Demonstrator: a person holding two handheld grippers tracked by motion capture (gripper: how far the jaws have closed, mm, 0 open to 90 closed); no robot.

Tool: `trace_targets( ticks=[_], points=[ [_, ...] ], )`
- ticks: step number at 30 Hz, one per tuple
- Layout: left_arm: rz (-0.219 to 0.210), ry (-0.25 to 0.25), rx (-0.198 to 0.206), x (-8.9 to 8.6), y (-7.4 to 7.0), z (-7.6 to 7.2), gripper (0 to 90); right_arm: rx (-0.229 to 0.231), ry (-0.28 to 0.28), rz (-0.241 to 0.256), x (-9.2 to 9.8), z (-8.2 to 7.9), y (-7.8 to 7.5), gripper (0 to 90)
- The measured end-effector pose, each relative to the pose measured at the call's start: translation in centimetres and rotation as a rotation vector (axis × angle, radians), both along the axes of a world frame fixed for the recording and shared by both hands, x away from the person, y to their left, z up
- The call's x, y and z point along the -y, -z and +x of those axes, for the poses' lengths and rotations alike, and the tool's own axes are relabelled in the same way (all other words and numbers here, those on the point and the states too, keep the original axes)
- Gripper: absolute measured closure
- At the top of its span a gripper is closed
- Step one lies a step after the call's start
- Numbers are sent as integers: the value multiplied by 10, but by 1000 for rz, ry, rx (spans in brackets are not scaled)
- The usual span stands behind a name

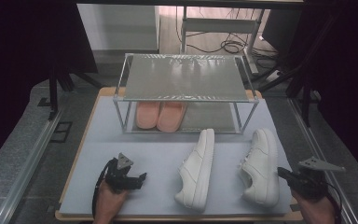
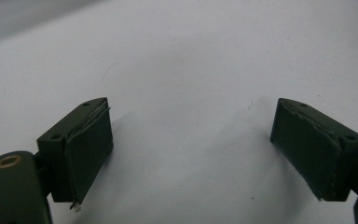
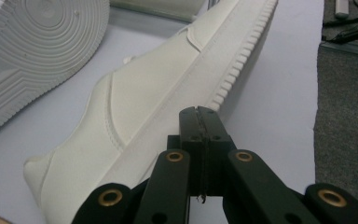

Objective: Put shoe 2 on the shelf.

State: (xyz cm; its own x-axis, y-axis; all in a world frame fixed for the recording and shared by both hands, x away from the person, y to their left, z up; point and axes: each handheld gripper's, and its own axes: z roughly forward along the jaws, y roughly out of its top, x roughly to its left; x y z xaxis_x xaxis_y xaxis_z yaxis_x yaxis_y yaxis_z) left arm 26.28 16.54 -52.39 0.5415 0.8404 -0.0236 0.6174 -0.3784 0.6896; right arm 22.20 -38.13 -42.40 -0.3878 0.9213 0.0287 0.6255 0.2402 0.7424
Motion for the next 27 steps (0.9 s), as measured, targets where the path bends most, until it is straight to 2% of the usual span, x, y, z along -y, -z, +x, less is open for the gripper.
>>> trace_targets(
  ticks=[8,14,20,24,27],
  points=[
    [0,0,0,0,0,0,126,27,-6,1,-4,14,-1,900],
    [0,0,1,0,0,0,126,22,4,-17,-4,25,1,900],
    [0,0,1,0,0,0,126,24,14,-28,-2,24,1,900],
    [1,0,1,0,0,0,127,17,49,-17,8,21,2,900],
    [1,0,1,0,0,0,126,15,76,-31,14,19,2,900]
  ],
)
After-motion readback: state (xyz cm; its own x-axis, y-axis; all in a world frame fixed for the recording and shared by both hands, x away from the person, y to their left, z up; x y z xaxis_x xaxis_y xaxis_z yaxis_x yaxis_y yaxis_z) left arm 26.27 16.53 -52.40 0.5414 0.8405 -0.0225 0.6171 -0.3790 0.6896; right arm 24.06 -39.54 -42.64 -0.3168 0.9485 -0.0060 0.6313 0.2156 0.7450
